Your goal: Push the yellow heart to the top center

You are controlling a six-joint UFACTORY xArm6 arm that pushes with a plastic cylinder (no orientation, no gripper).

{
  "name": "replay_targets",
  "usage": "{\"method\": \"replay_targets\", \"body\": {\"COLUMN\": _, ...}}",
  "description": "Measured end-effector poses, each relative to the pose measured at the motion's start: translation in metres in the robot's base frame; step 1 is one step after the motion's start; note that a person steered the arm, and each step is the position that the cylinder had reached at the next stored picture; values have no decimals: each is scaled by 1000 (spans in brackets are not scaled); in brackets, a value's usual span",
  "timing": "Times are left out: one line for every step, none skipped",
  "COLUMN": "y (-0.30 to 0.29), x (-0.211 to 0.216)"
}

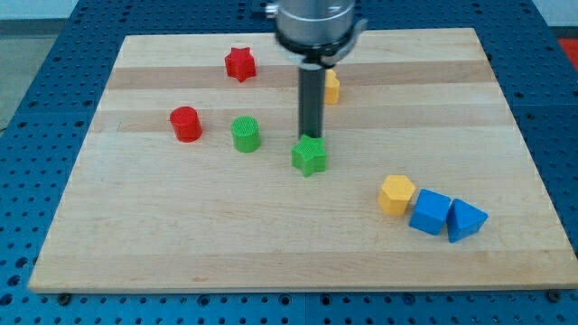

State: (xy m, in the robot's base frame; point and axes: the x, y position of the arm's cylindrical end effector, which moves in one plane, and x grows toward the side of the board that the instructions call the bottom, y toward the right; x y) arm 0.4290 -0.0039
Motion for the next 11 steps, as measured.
{"method": "replay_targets", "body": {"y": -27, "x": 26}}
{"method": "replay_targets", "body": {"y": 35, "x": 67}}
{"method": "replay_targets", "body": {"y": 53, "x": 78}}
{"method": "replay_targets", "body": {"y": 51, "x": 61}}
{"method": "replay_targets", "body": {"y": 48, "x": 25}}
{"method": "replay_targets", "body": {"y": 43, "x": 9}}
{"method": "replay_targets", "body": {"y": 45, "x": -29}}
{"method": "replay_targets", "body": {"y": 46, "x": -63}}
{"method": "replay_targets", "body": {"y": 60, "x": -113}}
{"method": "replay_targets", "body": {"y": 42, "x": -126}}
{"method": "replay_targets", "body": {"y": 117, "x": -109}}
